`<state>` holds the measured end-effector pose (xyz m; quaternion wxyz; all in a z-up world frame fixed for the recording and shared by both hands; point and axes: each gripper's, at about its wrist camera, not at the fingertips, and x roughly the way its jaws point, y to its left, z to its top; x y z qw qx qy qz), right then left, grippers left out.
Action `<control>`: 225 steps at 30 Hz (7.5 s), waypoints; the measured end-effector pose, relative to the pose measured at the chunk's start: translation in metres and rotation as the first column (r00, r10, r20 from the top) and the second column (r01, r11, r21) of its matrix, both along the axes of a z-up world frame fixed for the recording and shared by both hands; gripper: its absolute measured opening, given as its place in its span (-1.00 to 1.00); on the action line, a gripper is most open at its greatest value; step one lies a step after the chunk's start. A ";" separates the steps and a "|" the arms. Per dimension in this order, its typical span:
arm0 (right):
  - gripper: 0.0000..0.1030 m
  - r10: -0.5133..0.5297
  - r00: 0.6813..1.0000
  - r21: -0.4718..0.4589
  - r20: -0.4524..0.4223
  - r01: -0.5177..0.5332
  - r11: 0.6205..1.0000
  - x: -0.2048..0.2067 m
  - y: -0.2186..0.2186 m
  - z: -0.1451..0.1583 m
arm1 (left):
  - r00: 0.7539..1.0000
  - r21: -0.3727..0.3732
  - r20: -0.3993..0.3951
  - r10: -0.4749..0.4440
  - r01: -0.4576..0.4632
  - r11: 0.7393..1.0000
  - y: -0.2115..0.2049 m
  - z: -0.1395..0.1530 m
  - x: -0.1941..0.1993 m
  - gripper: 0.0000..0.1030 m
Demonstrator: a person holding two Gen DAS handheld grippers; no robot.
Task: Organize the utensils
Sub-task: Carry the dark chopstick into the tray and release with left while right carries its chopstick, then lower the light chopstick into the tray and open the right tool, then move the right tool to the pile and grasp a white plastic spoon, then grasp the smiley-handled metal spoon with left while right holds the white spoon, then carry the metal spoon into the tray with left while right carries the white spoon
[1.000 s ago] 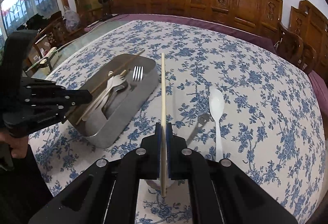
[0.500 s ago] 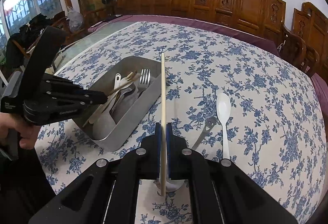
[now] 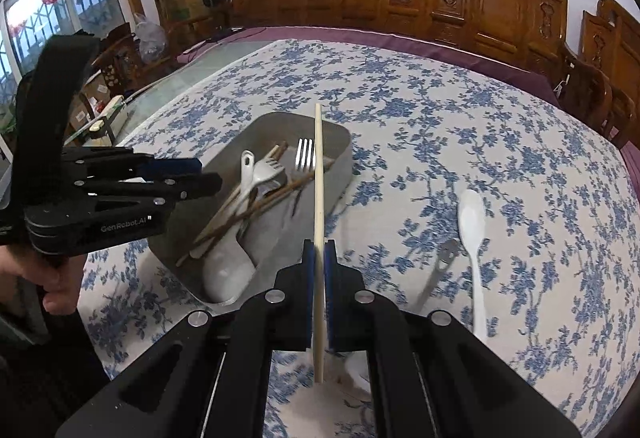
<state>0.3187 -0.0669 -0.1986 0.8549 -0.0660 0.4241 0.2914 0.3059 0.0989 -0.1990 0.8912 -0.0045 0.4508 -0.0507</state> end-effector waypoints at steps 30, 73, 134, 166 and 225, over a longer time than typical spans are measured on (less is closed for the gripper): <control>-0.82 -0.064 0.984 0.123 -0.166 0.085 0.989 0.034 0.076 -0.038 | 0.986 -0.056 0.108 0.125 -0.120 0.991 0.062 0.021 -0.004 -0.34; -0.76 -0.126 0.989 -0.194 -0.083 0.108 0.975 0.090 -0.084 -0.080 | 0.986 0.031 0.131 -0.102 0.099 0.995 -0.081 0.024 -0.046 0.42; -0.82 -0.156 0.987 -0.041 -0.041 0.155 0.987 -0.041 -0.189 -0.025 | 0.968 0.049 -0.225 -0.108 0.122 0.991 -0.189 -0.071 0.025 -0.51; -0.82 -0.119 0.993 -0.035 -0.013 0.119 0.992 -0.050 -0.175 -0.015 | 0.974 0.035 -0.160 -0.158 0.165 0.986 -0.183 -0.030 -0.012 -0.90; -0.82 0.069 0.998 0.007 -0.012 -0.069 0.998 -0.005 0.017 0.017 | 0.993 -0.051 -0.113 0.022 -0.028 0.998 0.000 -0.010 0.011 -0.90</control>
